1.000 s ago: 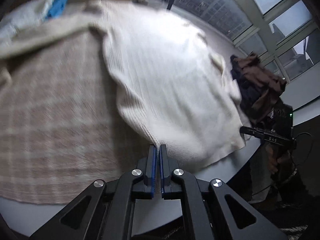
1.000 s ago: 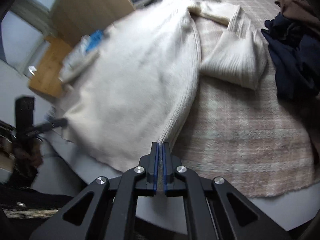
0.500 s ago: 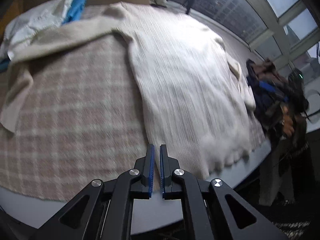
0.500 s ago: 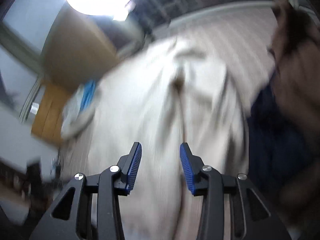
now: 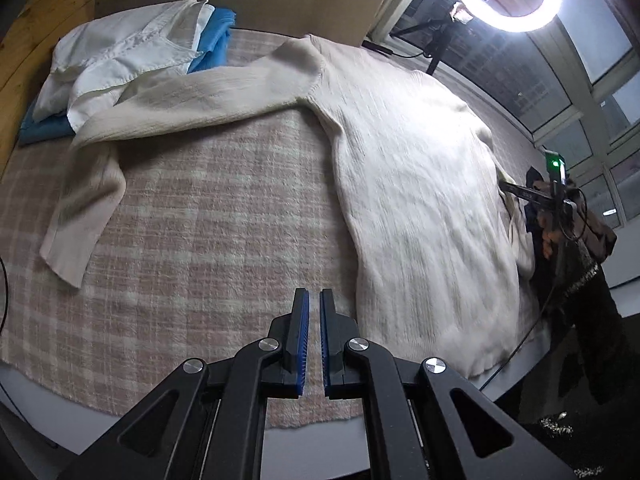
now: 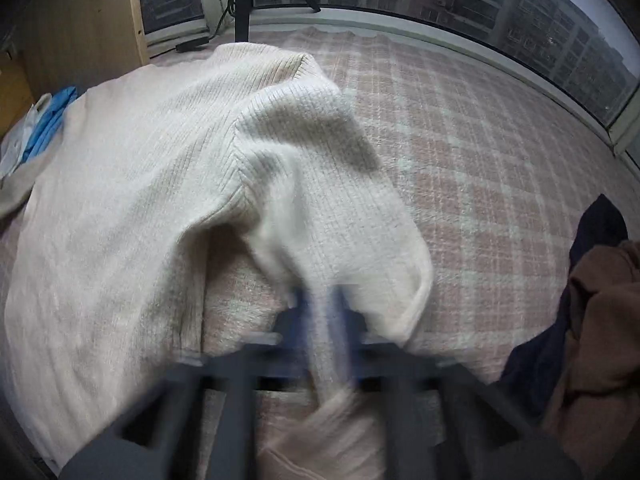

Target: Fold clothes

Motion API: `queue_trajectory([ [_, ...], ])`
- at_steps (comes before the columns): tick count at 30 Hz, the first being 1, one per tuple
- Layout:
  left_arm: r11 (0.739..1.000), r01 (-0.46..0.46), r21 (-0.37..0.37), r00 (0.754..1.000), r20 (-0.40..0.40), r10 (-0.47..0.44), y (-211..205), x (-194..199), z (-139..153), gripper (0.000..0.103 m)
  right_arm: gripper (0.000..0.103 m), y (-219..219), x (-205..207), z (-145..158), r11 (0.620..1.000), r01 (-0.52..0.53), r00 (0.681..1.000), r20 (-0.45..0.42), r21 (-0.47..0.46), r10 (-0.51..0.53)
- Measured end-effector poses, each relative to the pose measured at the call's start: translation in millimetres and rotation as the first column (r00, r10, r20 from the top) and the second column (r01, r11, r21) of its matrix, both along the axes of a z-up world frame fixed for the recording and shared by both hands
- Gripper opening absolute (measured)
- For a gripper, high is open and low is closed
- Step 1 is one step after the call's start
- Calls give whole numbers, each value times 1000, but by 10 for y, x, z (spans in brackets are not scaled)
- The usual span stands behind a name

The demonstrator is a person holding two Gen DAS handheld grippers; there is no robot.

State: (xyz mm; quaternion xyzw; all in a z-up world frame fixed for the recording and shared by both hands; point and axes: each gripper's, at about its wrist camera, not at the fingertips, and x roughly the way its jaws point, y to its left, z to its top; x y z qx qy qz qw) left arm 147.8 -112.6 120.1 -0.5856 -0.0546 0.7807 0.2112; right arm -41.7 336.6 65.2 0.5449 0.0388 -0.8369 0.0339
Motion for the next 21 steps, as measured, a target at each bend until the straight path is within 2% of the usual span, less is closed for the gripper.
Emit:
queue_trajectory([
  [4, 1000, 9, 7, 1000, -4, -9, 45, -76, -25, 3, 7, 303, -41, 209, 994, 100, 993, -68, 45, -96],
  [7, 1000, -8, 12, 1000, -12, 8, 0, -164, -43, 3, 11, 377, -45, 79, 998, 56, 998, 35, 25, -57],
  [9, 999, -43, 17, 999, -17, 43, -107, -230, -51, 3, 12, 355, 47, 125, 999, 53, 998, 14, 6, -53],
  [10, 998, -64, 14, 998, -24, 65, -184, -265, -46, 4, 13, 351, 98, 185, 998, 57, 998, -6, -31, -57],
  [12, 994, -110, -9, 993, -53, 110, -381, -346, -15, 9, 15, 418, 258, 367, 983, 65, 996, -47, -169, -74],
  [14, 985, -173, -27, 981, -95, 170, -639, -436, 44, 13, 16, 471, 420, 565, 946, 61, 992, -82, -318, -92],
  [15, 980, -199, -29, 974, -114, 195, -756, -479, 70, 18, 18, 459, 485, 665, 921, 51, 991, -97, -387, -95],
  [16, 974, -222, -36, 967, -133, 216, -879, -530, 78, 29, 22, 422, 551, 769, 898, 39, 989, -112, -439, -98],
  [18, 963, -262, -57, 953, -170, 250, -1135, -646, 63, 46, 32, 313, 689, 981, 856, 13, 985, -142, -517, -100],
  [19, 957, -282, -66, 945, -189, 266, -1263, -704, 55, 46, 37, 250, 746, 1089, 839, 1, 983, -154, -545, -101],
  [21, 946, -313, -86, 932, -219, 288, -1510, -823, 13, 46, 40, 113, 842, 1305, 811, -19, 980, -173, -585, -102],
])
